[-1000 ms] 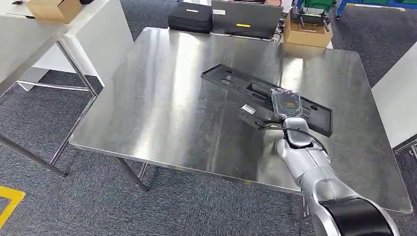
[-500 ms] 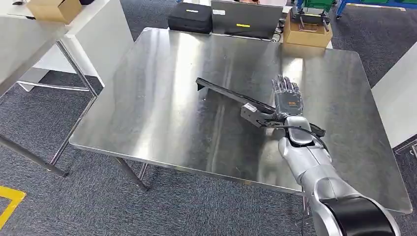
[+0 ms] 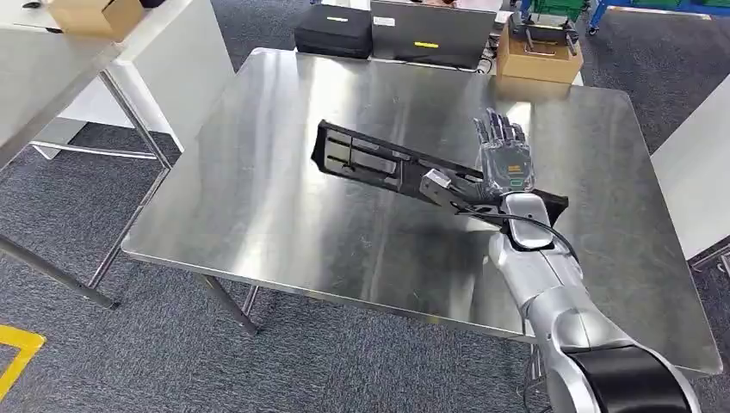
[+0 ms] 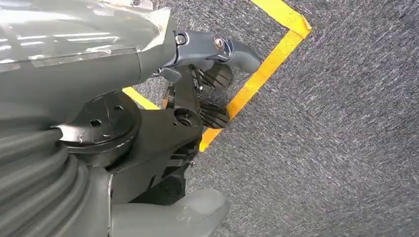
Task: Take the parts from the cabinet and place them on the table.
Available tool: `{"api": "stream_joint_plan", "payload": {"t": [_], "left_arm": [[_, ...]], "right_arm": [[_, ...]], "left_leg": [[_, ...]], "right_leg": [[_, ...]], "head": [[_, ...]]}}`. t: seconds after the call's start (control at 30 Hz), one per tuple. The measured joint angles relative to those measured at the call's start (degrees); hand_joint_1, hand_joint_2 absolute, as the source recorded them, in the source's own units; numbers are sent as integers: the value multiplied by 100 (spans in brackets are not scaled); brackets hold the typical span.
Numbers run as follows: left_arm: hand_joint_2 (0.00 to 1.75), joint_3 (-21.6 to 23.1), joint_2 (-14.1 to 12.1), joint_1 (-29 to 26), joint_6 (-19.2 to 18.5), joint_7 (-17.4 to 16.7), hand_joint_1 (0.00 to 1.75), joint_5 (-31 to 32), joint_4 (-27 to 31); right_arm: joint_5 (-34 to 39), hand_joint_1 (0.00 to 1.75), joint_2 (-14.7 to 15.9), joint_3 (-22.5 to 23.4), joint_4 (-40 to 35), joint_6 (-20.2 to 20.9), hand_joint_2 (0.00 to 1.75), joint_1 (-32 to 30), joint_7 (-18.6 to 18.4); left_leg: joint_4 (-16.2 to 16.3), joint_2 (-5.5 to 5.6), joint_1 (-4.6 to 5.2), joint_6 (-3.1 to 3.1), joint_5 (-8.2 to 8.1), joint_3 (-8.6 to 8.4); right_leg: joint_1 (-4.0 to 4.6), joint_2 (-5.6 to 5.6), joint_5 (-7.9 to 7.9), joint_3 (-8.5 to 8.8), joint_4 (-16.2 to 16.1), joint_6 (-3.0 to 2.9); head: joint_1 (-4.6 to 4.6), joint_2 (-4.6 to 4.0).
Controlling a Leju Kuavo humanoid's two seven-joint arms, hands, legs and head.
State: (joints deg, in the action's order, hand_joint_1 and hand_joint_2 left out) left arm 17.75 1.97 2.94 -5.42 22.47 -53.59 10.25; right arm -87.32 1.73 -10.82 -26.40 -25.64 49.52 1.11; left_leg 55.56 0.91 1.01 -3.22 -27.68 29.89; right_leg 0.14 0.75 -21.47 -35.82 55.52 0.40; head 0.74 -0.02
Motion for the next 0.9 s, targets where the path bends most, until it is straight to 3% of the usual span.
{"api": "stream_joint_plan", "payload": {"t": [0.07, 0.2, 0.27, 0.47, 0.9], "left_arm": [[175, 0, 0, 0, 0, 0, 0, 2, 0], [175, 0, -2, 0, 11, -2, 0, 37, 0], [175, 0, -4, 1, 15, -24, 0, 85, 0], [175, 0, -11, 17, 26, -90, 0, 151, 0], [175, 35, -24, 128, 131, -234, 0, 267, 0]], "right_arm": [[2, 0, -7, 13, -89, -115, 0, -13, 72], [-175, 0, -2, 46, -497, -892, 0, -102, 79], [-238, 0, 24, 55, -717, -1089, 0, -117, -11], [-245, 0, 153, 157, -1099, -1152, 0, -172, -57], [-221, 0, 446, 389, -1128, -1198, 0, -437, -162]], "left_leg": [[0, -1, 0, 0, 0, 0], [0, -2, 1, 0, 0, -1], [0, -2, 2, 0, -1, -3], [0, -5, 3, -1, -2, -5], [1, -5, 4, -1, -2, -5]], "right_leg": [[0, 0, 0, 0, 0, 0], [0, 1, 0, 0, 0, 0], [0, 1, 0, 0, -1, 0], [-1, 2, 0, 0, -2, 0], [-1, 3, 0, 1, -2, 0]], "head": [[0, 0], [0, 0], [2, 0], [0, 0], [2, 0]]}}
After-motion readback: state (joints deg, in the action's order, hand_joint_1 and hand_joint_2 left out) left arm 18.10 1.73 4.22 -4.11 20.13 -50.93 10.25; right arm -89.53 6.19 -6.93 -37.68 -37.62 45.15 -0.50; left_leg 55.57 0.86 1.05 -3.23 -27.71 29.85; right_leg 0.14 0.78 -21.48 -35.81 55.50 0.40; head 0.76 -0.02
